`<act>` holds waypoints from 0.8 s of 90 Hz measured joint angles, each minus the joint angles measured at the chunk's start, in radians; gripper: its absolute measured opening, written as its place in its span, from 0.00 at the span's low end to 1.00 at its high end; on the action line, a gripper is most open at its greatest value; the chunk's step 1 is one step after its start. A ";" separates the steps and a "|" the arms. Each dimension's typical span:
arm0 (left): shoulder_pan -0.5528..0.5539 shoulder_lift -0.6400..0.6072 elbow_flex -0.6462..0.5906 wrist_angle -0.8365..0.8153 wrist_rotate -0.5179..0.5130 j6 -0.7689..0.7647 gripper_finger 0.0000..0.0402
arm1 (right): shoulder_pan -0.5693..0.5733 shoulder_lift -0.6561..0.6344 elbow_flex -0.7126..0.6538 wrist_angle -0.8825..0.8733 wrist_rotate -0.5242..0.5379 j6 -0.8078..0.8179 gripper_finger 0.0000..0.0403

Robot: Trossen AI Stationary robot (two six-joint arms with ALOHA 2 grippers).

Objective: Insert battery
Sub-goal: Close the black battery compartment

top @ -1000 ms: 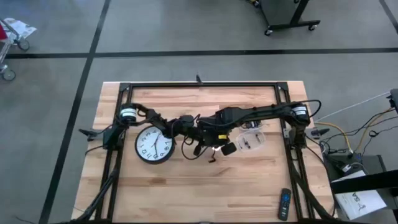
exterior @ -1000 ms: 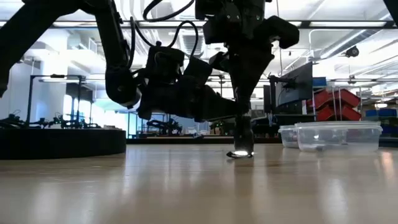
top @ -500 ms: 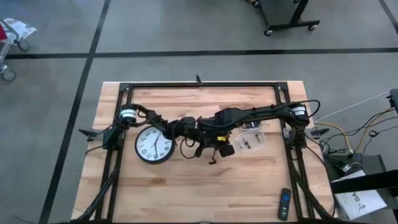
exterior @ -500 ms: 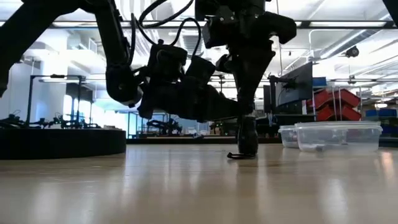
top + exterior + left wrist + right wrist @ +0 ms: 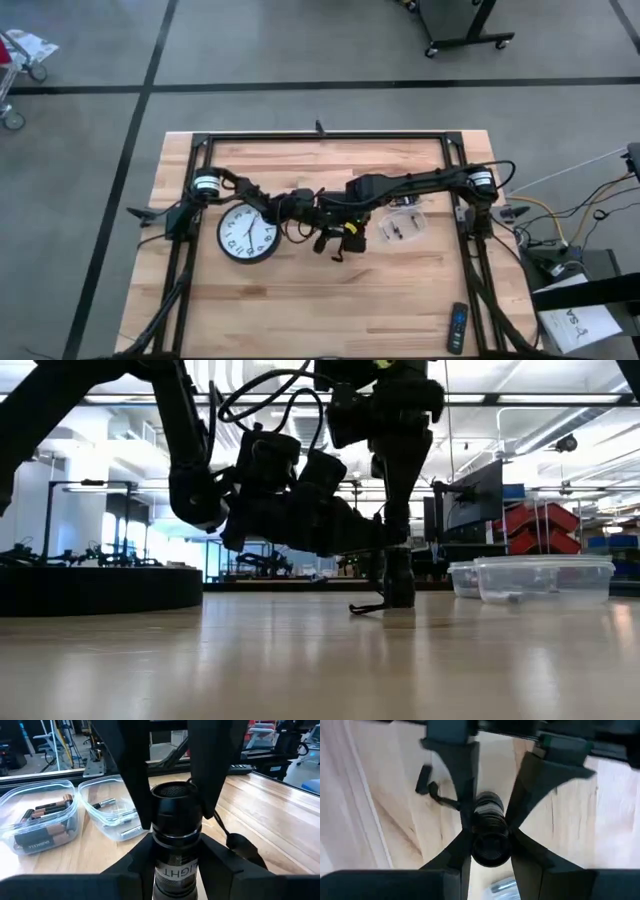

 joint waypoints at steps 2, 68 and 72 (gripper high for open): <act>0.000 0.000 0.000 0.000 0.000 -0.001 0.25 | 0.000 0.000 0.000 0.000 0.002 0.023 0.22; -0.003 0.002 0.007 0.000 -0.132 -0.100 0.26 | -0.021 -0.002 -0.031 -0.007 0.017 0.940 0.22; -0.003 0.002 0.007 -0.003 -0.133 -0.100 0.26 | -0.019 -0.002 -0.031 -0.007 0.017 0.995 0.22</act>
